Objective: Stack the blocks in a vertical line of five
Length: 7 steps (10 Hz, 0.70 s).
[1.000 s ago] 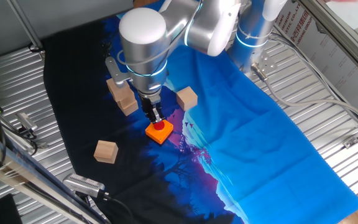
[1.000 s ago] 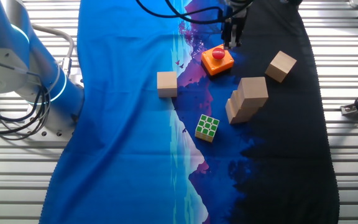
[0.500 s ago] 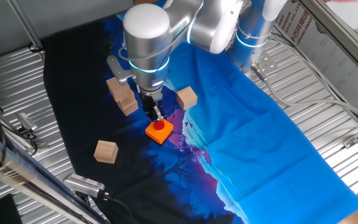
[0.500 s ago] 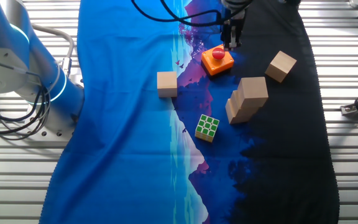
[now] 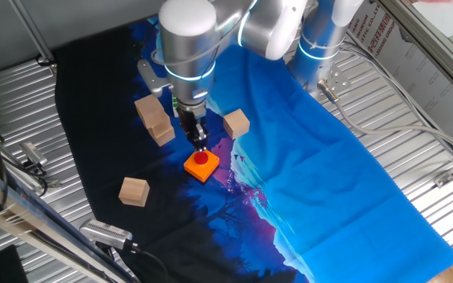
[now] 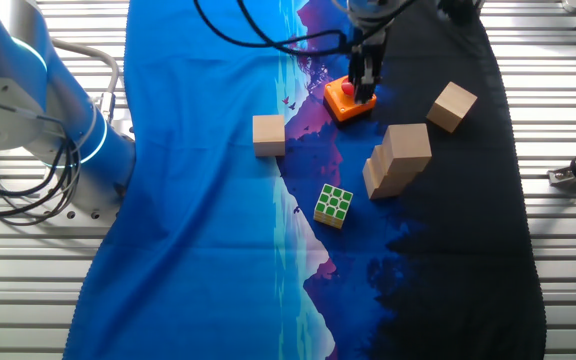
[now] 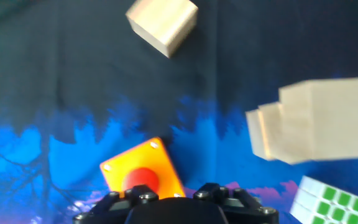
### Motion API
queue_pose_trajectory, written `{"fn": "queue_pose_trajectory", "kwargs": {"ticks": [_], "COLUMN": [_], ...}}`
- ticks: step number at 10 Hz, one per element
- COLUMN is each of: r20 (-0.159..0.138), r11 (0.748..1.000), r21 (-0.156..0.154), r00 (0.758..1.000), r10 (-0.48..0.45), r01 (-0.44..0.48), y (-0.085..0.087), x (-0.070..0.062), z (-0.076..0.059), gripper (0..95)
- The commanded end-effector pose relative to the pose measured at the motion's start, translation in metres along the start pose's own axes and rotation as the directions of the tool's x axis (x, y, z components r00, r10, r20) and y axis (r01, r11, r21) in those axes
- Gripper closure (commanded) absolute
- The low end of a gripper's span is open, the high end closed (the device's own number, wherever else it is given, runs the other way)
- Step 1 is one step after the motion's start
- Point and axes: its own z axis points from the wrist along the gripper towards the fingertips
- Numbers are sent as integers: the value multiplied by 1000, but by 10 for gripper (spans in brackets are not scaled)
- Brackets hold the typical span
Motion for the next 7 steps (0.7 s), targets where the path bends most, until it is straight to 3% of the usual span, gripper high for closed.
{"fn": "queue_pose_trajectory", "kwargs": {"ticks": [1, 7], "r20": [-10, -3], "r11": [1000, 999], "r21": [2, -9], "r00": [1000, 999], "r10": [7, 32], "r01": [-7, -32], "y": [-11, -15], "x": [7, 9], "z": [1, 0], "gripper": [0, 0]}}
